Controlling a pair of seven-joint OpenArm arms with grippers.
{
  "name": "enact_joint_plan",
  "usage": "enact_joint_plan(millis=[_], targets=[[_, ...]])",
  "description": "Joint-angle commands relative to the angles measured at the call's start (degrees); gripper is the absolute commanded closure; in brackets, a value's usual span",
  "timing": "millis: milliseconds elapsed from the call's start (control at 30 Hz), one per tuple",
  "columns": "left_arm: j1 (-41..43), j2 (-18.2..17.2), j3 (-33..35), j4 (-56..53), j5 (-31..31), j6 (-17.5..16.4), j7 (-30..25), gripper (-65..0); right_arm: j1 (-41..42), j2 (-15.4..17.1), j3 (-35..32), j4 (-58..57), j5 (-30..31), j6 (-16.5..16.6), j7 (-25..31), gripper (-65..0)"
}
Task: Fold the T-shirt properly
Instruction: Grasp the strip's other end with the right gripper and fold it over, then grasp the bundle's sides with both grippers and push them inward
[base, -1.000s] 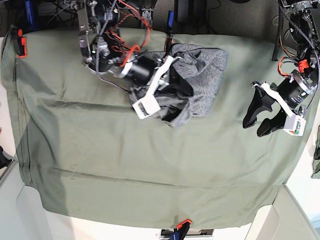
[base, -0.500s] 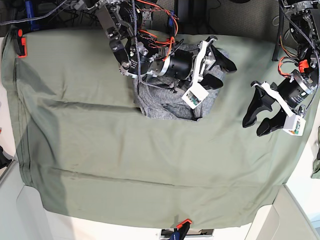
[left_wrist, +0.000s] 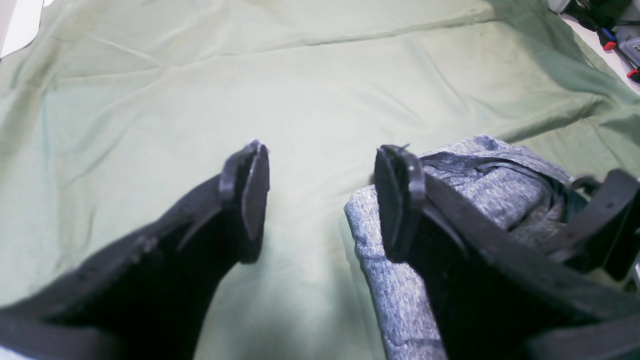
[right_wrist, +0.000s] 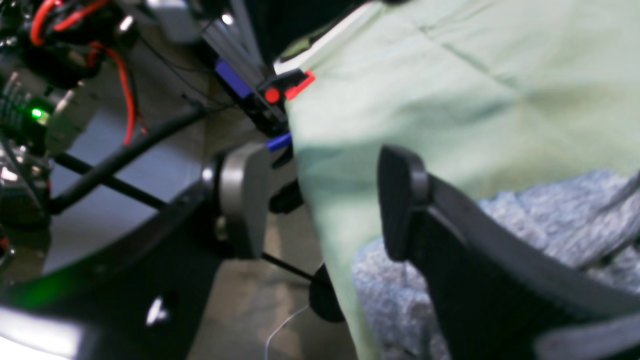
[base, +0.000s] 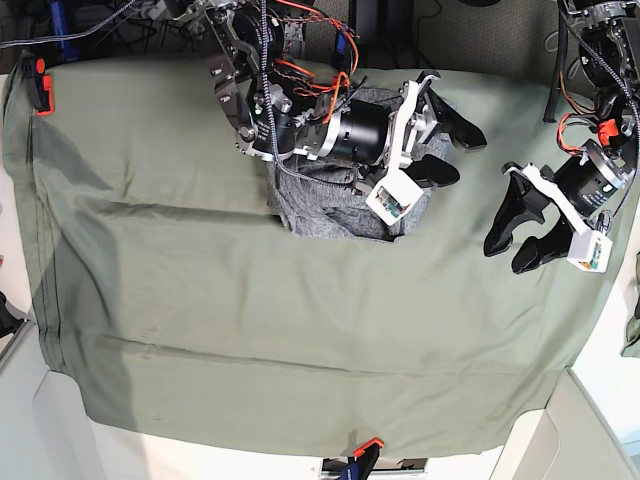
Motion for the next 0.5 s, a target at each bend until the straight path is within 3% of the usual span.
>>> enact_joint_plan(millis=[0, 100, 133, 233, 333, 467], targets=[[-0.44, -0.96, -0.37, 0.85, -1.22, -0.52, -1.01, -35.8, 0.76, -0.87, 0.94, 1.6, -0.66, 0.17, 1.53, -34.3], [-0.39, -0.96, -0.37, 0.85, -1.22, -0.52, -1.01, -33.5, 0.76, -0.87, 4.92, 2.16, -2.75, -0.92, 3.69, -33.6], [-0.17, -0.98, -0.37, 0.85, -1.25, -0.52, -0.98, -28.9, 0.76, -0.87, 6.62, 2.16, -2.71, -0.92, 4.61, -28.8], [1.62, -0.94, -0.37, 0.85, -2.8, -0.52, -0.55, -10.5, 0.81, -0.87, 11.63, 2.16, -4.28, -0.9, 5.44, 0.0], [5.05, -0.96, -0.04, 0.85, -7.87, -0.52, 2.84, 0.0, 0.94, -0.87, 16.92, 2.16, -8.17, -0.92, 6.03, 0.0], [9.99, -0.94, 2.36, 0.85, -10.27, -0.52, 5.38, 0.0, 1.77, -0.85, 24.5, 2.16, -9.07, -0.92, 6.49, 0.0]])
